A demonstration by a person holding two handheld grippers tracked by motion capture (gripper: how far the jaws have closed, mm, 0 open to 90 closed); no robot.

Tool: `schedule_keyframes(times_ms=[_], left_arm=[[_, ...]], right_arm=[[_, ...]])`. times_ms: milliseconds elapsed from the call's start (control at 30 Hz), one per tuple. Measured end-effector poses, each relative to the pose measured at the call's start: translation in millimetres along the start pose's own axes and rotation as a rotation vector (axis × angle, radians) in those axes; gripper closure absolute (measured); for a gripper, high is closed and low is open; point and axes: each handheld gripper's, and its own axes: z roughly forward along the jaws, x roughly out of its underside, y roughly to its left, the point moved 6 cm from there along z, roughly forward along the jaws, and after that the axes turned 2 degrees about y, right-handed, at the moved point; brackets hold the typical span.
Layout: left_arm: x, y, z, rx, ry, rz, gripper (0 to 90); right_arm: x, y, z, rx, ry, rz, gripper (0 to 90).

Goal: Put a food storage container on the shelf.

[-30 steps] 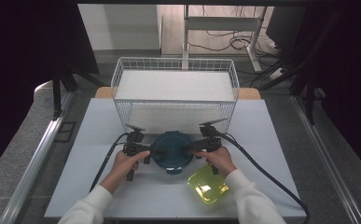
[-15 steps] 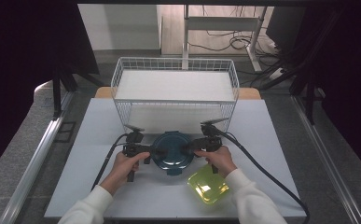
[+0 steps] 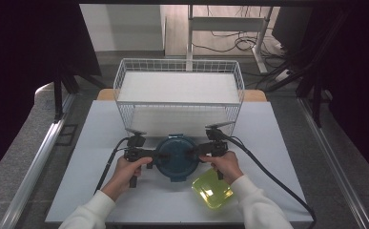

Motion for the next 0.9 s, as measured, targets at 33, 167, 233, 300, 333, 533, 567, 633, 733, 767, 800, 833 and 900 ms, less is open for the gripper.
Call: schedule_keyframes(times_ms=[33,167,233,300,333,533,567,633,733,767,800,833,900], left_arm=[[0.4,-0.1,-1.0,-0.004,0.002,0.005,29.4],[0.2,0.0,-3.0,-0.008,0.0,0.012,30.5],[-0.6,0.0,-4.5,-0.011,-0.01,0.01,31.3],[-2.1,-1.1,-7.3,-0.016,-0.022,0.015,32.3],[-2.1,-1.1,-7.3,-0.016,-0.022,0.015,32.5],[-2.5,-4.7,-8.1,-0.025,-0.024,0.029,32.6],[-2.5,-4.7,-8.1,-0.025,-0.024,0.029,32.6],[-2.6,-4.9,-8.3,-0.025,-0.022,0.031,32.6],[-3.5,-5.0,-8.3,-0.022,-0.023,0.031,32.6],[-3.4,-4.6,-7.5,-0.022,-0.024,0.025,32.6],[-3.2,-3.8,-7.7,-0.021,-0.023,0.025,32.4],[-3.2,-3.8,-7.7,-0.021,-0.023,0.025,32.4],[-3.2,-3.7,-8.4,-0.025,-0.024,0.032,32.5]], right_arm=[[0.0,0.7,-0.1,-0.004,-0.006,0.0,31.5],[-0.4,1.0,0.1,-0.01,-0.018,0.0,31.9],[-0.7,1.9,-0.2,-0.012,-0.023,-0.002,32.1],[-1.3,2.9,-1.0,-0.017,-0.03,-0.005,32.4],[-1.4,3.4,-1.3,-0.018,-0.033,-0.008,32.4],[-2.3,5.2,-4.6,-0.018,-0.05,-0.018,33.0],[-2.3,5.2,-4.6,-0.018,-0.05,-0.018,33.0],[-3.4,6.2,-6.9,-0.017,-0.064,-0.021,33.8],[-5.4,7.4,-10.2,-0.02,-0.08,-0.028,34.4],[-5.2,7.0,-9.8,-0.021,-0.076,-0.027,34.4],[-4.7,6.0,-8.1,-0.021,-0.075,-0.02,34.4],[-4.9,6.1,-8.0,-0.02,-0.076,-0.021,34.5],[-4.7,6.4,-7.8,-0.024,-0.075,-0.024,34.6]])
